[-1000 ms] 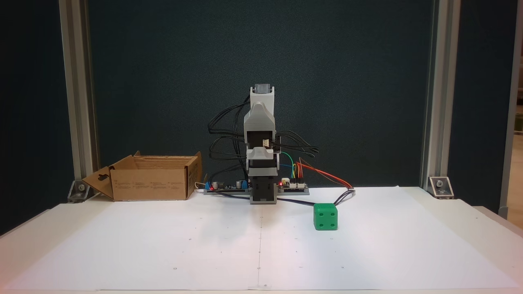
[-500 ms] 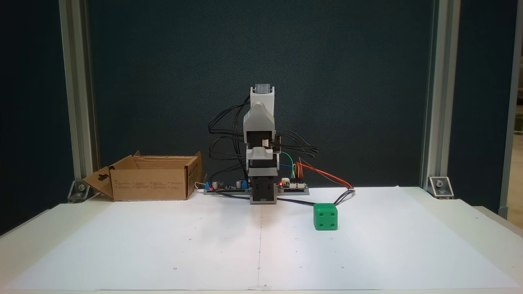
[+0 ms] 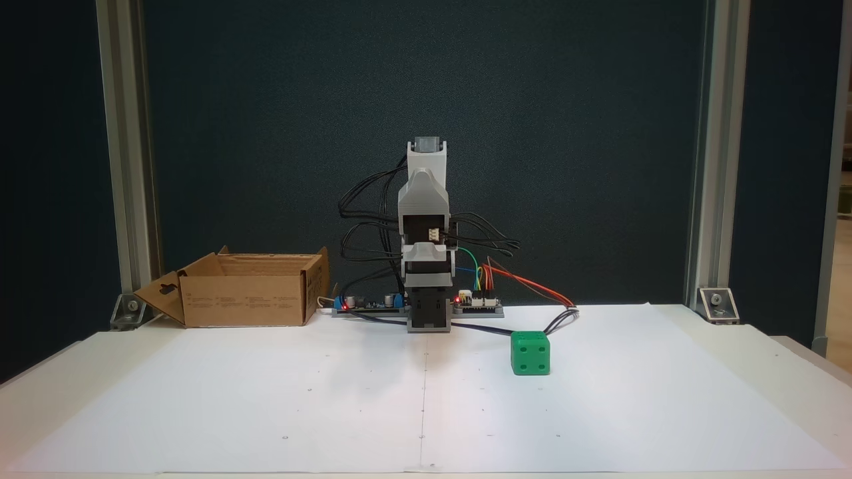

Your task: Grasp a green dice and put it in the bin.

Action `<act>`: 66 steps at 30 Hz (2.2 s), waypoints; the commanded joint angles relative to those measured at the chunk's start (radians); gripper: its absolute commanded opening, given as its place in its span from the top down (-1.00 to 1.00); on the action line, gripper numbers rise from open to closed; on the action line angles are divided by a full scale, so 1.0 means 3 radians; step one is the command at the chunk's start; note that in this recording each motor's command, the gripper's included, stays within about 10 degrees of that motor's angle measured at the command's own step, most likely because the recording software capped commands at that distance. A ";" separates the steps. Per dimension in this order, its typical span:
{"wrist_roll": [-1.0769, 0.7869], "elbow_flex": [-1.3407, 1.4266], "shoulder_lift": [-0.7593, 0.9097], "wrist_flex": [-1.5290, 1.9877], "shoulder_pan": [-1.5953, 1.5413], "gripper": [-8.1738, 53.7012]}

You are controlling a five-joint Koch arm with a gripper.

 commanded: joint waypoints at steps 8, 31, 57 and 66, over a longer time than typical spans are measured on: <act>-0.0005 0.0164 0.0368 -0.0041 -0.0102 -0.71; 0.0184 -0.1099 0.0373 0.3210 -0.0072 -0.68; 0.2429 -0.4362 -0.0077 0.8661 -0.1278 -0.66; 0.2633 -0.4955 -0.0644 0.9572 -0.1764 -0.66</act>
